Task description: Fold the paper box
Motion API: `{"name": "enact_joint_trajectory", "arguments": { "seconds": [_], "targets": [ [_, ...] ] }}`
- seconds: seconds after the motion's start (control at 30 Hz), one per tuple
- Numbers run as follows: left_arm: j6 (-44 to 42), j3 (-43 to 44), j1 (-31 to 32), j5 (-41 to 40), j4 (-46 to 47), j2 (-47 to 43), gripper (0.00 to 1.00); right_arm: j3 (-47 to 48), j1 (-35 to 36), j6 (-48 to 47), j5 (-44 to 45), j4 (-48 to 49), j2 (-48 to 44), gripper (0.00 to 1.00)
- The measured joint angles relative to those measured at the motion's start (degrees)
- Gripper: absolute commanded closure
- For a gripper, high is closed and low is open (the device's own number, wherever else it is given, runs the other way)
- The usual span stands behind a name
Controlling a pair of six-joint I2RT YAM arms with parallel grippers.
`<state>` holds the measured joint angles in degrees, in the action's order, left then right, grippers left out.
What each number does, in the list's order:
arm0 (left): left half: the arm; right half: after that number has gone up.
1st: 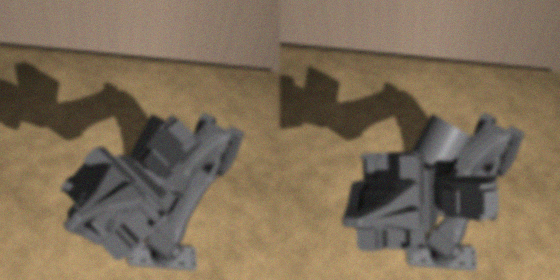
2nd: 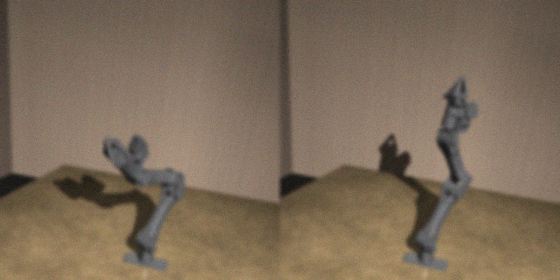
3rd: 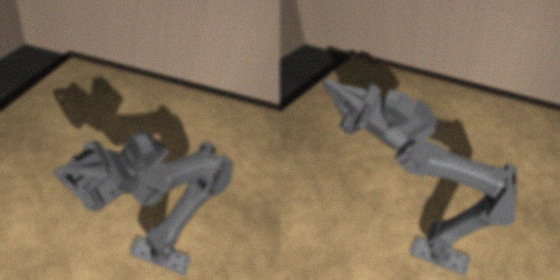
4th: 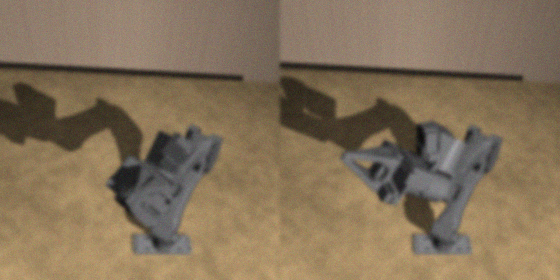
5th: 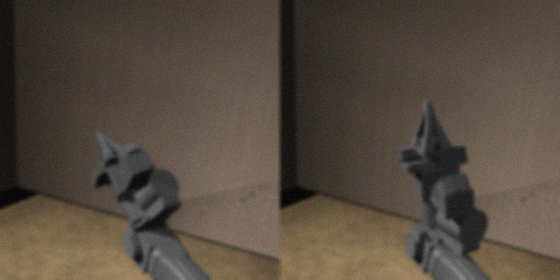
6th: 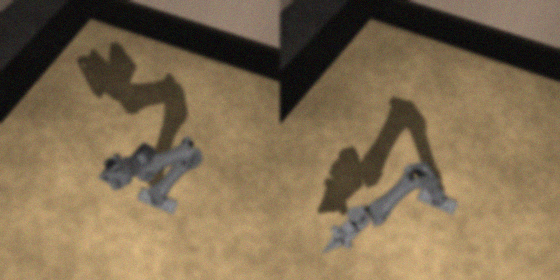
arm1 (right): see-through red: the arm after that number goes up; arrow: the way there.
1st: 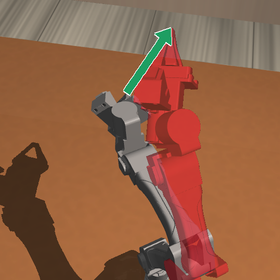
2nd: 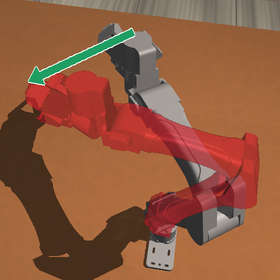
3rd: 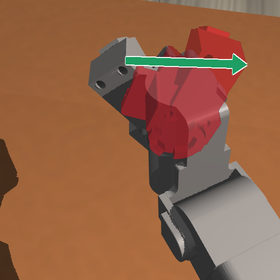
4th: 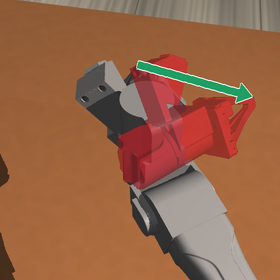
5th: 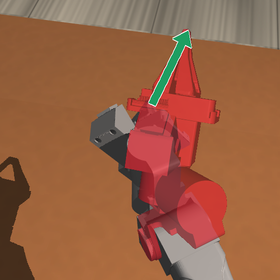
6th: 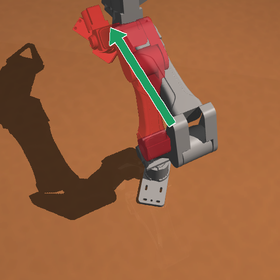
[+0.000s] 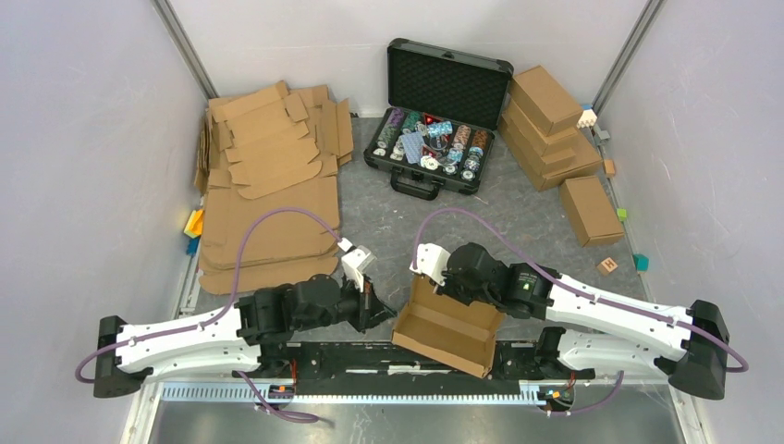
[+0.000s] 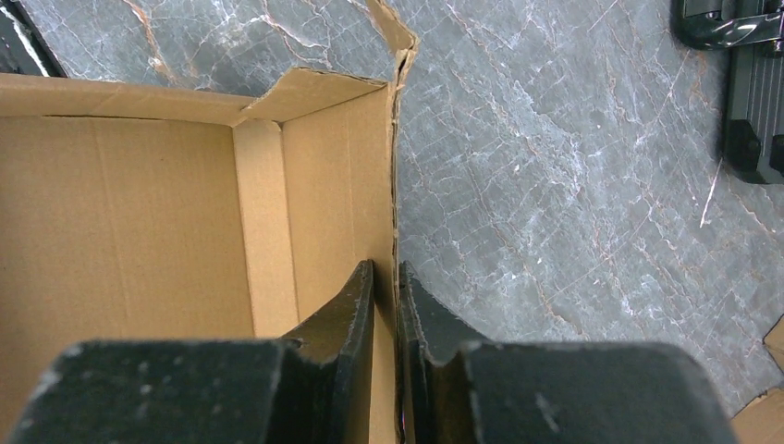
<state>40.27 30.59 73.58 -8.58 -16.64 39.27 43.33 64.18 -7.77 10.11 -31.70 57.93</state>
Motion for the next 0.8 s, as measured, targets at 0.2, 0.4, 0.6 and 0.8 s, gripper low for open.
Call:
{"name": "enact_joint_trajectory", "arguments": {
  "seconds": [0.2,0.4,0.6,0.8],
  "targets": [
    [5.29,-1.86,0.48,12.92,7.06,4.55,0.98,0.00,0.22,0.02,0.46,0.02,0.09,0.84],
    [6.97,-3.28,3.50,22.14,17.92,18.10,0.98,-0.04,0.22,0.04,0.52,0.07,0.11,0.84],
    [6.97,-3.26,4.17,23.96,22.97,24.57,0.98,-0.02,0.22,0.04,0.55,0.09,0.15,0.85],
    [6.69,-3.28,3.67,21.79,24.70,26.77,0.97,-0.02,0.35,0.22,0.52,0.39,0.13,0.84]
  ]
}}
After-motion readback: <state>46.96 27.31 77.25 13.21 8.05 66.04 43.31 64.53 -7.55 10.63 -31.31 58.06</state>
